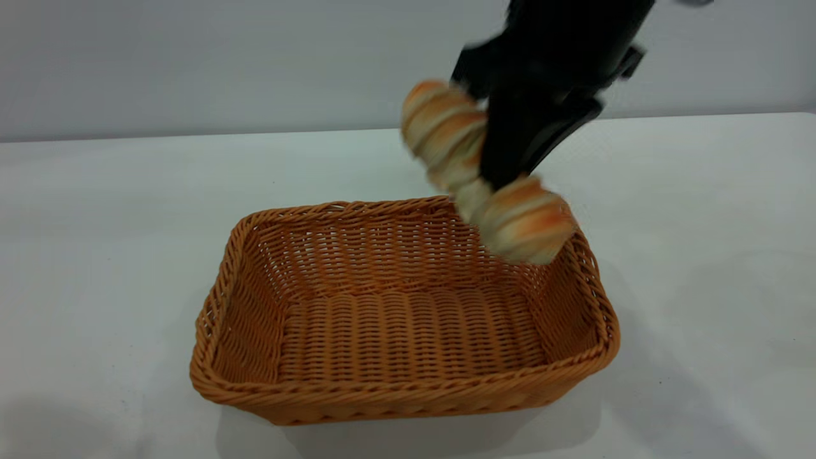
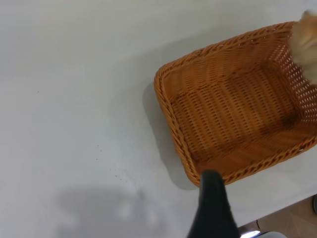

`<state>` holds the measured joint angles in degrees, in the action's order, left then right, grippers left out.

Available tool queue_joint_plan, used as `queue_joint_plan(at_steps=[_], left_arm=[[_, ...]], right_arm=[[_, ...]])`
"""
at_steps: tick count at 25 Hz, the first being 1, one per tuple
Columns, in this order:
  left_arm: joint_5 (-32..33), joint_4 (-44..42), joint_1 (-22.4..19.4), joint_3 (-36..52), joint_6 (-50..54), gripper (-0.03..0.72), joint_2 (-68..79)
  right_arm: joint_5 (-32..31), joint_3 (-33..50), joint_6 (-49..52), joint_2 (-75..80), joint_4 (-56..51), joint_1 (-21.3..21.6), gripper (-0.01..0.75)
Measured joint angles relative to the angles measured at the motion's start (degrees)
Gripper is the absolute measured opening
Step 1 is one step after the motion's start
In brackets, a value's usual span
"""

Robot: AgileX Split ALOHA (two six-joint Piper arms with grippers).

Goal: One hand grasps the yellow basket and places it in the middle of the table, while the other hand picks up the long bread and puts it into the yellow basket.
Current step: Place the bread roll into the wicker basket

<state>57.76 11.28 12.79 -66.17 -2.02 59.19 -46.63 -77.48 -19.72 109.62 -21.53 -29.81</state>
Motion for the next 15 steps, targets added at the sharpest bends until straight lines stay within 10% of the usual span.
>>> queue_joint_plan(at_steps=[15], left_arm=[[0.0, 0.0, 0.0, 0.0, -0.6, 0.572, -0.2]], right_arm=[[8.4, 0.0, -7.4, 11.8, -1.5, -1.6, 0.159]])
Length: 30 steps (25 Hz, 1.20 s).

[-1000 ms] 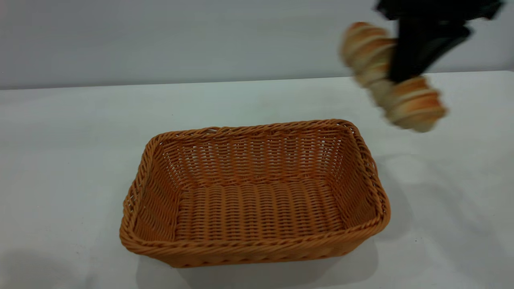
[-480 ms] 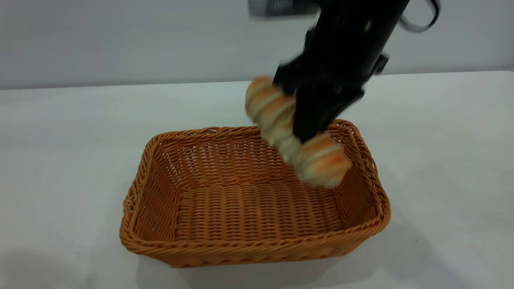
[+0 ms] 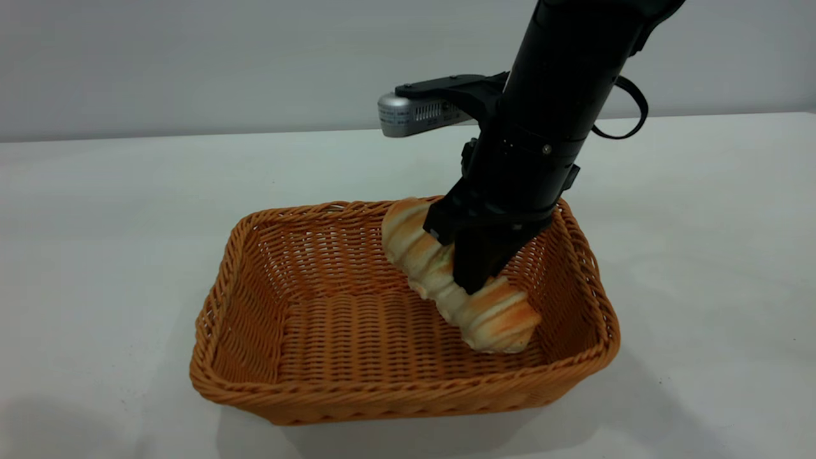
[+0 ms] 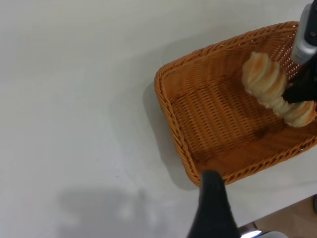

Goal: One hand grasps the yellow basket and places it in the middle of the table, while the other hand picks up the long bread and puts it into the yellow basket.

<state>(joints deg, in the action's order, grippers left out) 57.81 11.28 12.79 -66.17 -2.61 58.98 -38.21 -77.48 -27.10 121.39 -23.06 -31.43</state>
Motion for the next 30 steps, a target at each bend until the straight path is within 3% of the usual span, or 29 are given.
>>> queue_joint_plan(at_steps=[5, 9, 13, 21, 30], left_arm=[[0.0, -0.3, 0.0, 0.0, -0.8, 0.572, -2.5], [1.0, -1.9, 0.0, 0.0, -0.8, 0.571, -5.1], [1.7, -3.6, 0.0, 1.6, -1.0, 0.571, -8.2], [1.3, -4.1, 0.0, 13.3, -1.0, 0.571, -18.7], [1.6, -7.8, 0.0, 23.4, -0.9, 0.571, -34.6]], right_arm=[[0.8, 0.0, -0.3, 0.1, -0.3, 0.0, 0.407], [0.3, 0.0, -0.9, 0.1, -1.4, 0.0, 0.511], [0.1, 0.0, -3.3, -0.9, -1.6, 0.0, 0.528], [0.4, 0.0, -3.9, -9.0, 1.2, 0.0, 0.533], [-6.7, 0.5, 2.5, -20.1, 9.1, 2.5, 0.533]])
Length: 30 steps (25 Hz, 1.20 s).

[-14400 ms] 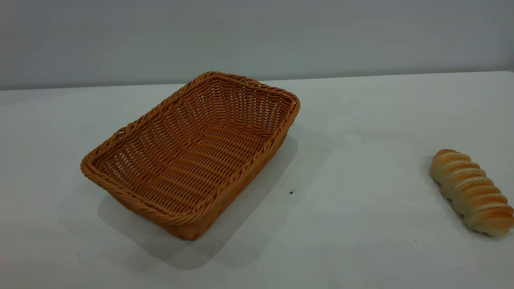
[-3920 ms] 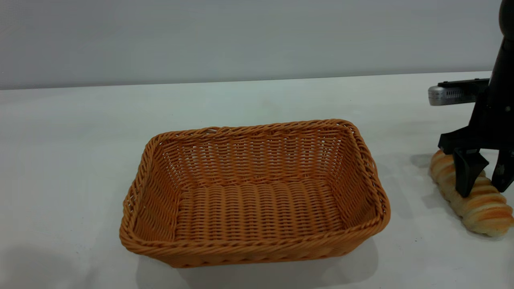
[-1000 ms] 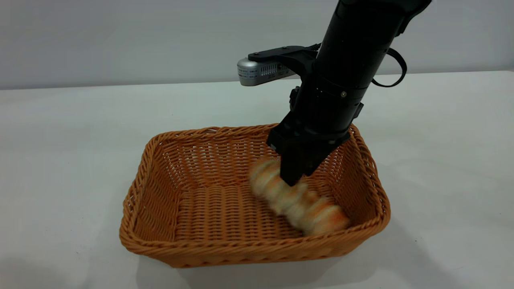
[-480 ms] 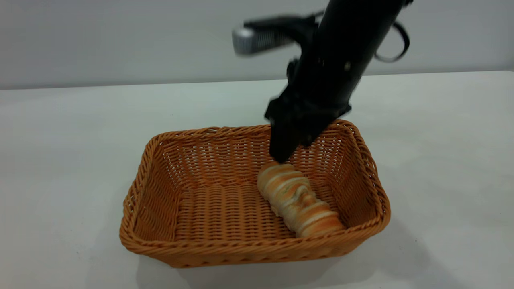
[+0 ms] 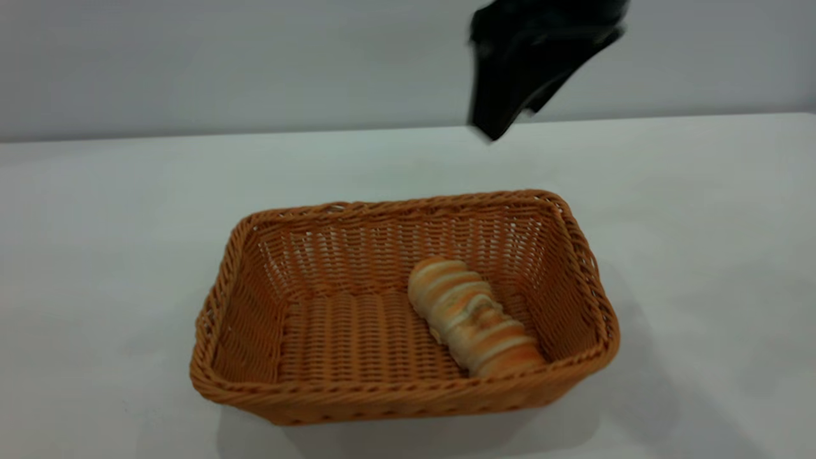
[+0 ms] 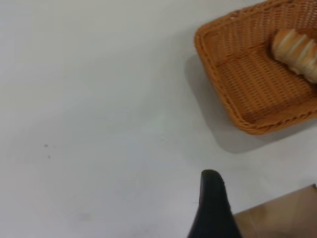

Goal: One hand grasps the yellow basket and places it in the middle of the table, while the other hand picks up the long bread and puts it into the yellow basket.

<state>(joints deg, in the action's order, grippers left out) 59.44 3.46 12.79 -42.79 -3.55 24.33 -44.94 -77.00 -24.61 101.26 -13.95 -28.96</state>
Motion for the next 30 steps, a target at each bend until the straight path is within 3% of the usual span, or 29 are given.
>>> queue_joint_plan(at_steps=[11, 18, 30], left_arm=[[3.1, -0.3, 0.0, 7.0, 0.0, 0.571, -17.0], [6.9, -2.4, 0.0, 7.7, 0.2, 0.571, -23.1], [6.6, -4.7, 0.0, 14.4, 3.5, 0.571, -25.6]], right_arm=[[-2.2, 10.4, 2.8, -16.8, 2.7, 7.5, 0.533], [-4.6, 16.9, 4.4, -32.9, 2.6, 7.8, 0.533], [-12.3, 28.3, 7.7, -65.5, 2.7, 7.8, 0.533]])
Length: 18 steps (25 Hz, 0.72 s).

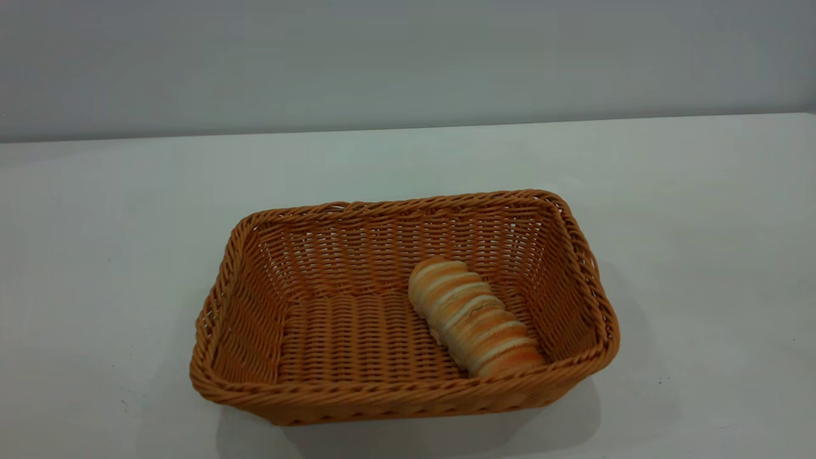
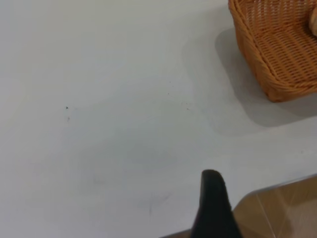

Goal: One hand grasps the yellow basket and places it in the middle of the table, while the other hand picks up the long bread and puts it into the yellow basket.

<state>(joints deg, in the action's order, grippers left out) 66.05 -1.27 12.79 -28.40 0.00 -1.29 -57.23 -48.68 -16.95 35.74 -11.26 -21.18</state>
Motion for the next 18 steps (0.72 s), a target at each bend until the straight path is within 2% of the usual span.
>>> queue_joint_plan(at_steps=[6, 11, 18], left_arm=[[-0.6, 0.3, 0.0, 0.2, 0.0, 0.571, 0.0], [-0.7, 0.3, 0.0, 0.4, 0.0, 0.571, 0.0], [-0.7, 0.3, 0.0, 0.4, 0.0, 0.571, 0.0]], right_arm=[[-5.2, 5.2, 3.4, -12.9, 0.8, 0.0, 0.533], [-9.5, 9.2, 8.7, -22.5, 5.7, 0.0, 0.533], [-10.0, 14.3, 15.4, -32.6, 11.8, 0.0, 0.533]])
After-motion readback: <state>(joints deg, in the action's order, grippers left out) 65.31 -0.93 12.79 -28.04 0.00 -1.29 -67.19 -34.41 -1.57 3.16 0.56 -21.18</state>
